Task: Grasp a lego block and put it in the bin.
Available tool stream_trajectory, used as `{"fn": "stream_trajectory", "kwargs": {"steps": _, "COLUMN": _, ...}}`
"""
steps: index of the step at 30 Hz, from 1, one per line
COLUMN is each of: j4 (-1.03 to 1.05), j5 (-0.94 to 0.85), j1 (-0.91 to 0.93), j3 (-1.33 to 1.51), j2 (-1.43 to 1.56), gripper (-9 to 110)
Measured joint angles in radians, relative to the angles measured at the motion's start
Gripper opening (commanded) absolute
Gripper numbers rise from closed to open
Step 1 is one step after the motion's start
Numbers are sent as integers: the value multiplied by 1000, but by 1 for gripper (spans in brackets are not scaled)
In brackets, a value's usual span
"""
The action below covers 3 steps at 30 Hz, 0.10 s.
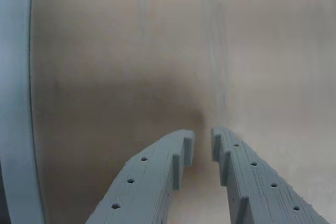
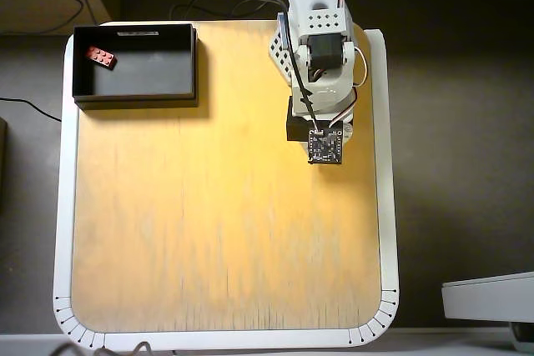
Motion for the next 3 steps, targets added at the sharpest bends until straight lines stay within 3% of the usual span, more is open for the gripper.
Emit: {"fn": "stream_trajectory", "kwargs": {"steps": 3, "j4": 0, "j5": 0, "j1": 0, "j3": 0, "j2": 0, "gripper": 0}}
